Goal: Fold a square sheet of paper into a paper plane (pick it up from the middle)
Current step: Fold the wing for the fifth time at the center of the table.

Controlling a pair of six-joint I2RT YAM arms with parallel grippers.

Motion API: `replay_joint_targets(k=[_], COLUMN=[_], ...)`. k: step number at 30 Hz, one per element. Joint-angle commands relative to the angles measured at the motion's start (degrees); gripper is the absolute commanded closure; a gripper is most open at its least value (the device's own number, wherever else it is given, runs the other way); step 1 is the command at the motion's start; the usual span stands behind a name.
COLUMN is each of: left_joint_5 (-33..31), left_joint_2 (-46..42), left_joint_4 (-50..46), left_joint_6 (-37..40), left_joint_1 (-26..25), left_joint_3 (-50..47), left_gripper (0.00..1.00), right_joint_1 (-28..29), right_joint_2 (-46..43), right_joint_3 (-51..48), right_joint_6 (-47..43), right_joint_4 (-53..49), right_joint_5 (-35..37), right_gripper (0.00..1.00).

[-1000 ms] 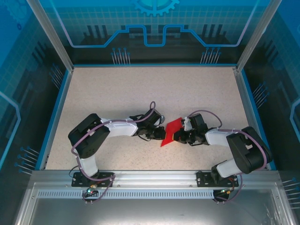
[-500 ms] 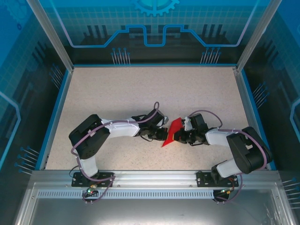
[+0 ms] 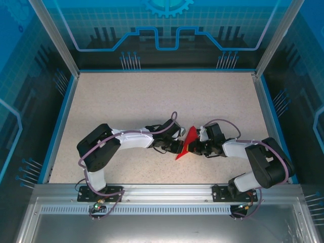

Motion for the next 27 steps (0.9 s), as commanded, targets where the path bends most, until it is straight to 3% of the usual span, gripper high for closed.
replay_joint_targets(k=[1,27], left_joint_5=[1.49,3.39], left_joint_2=[1.82,6.13], left_joint_4=[0.42,3.76], left_joint_6=[0.58,-1.09], left_joint_1=[-0.53,-0.59], left_joint_3=[0.86,-0.33], left_gripper=[1.0,1.0], right_joint_1=[-0.93,-1.21], right_joint_2=[-0.14,-3.41], right_joint_3=[-1.47,-2.64], right_joint_6=[-0.85,-0.83], right_joint_4=[-1.78,-1.3], right_joint_5=[1.27,1.42], right_gripper=[1.0,1.0])
